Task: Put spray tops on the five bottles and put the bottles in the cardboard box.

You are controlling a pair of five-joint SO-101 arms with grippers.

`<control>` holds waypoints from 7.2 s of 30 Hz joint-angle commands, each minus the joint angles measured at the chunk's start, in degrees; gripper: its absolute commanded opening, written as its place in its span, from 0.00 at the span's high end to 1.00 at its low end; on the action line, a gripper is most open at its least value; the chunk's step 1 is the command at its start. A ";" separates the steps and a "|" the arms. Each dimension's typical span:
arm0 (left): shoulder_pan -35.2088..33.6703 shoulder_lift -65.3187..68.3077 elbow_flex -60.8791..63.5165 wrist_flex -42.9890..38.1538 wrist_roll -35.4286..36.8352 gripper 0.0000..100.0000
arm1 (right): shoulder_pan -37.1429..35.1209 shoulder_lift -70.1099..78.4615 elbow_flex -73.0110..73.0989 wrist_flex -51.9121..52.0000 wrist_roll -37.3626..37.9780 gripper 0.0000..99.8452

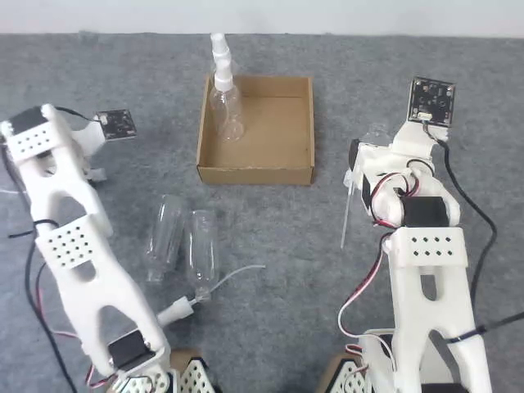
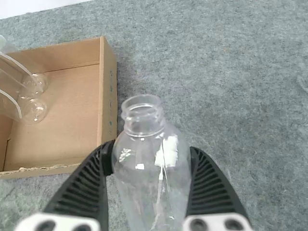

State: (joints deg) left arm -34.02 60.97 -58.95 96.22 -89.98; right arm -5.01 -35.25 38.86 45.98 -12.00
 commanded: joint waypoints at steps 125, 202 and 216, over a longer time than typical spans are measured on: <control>32.44 -113.32 82.59 -31.03 121.58 0.99 | -23.60 -30.46 16.44 -1.45 9.05 0.98; 29.71 -165.27 124.35 -60.31 148.04 0.99 | -38.46 -38.55 41.49 -33.80 17.76 0.98; 28.31 -165.27 126.20 -61.71 147.87 0.99 | -38.46 -38.55 41.49 -33.80 17.76 0.98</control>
State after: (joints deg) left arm -5.80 -103.25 67.12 36.00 57.45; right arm -43.16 -72.18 80.88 13.80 4.97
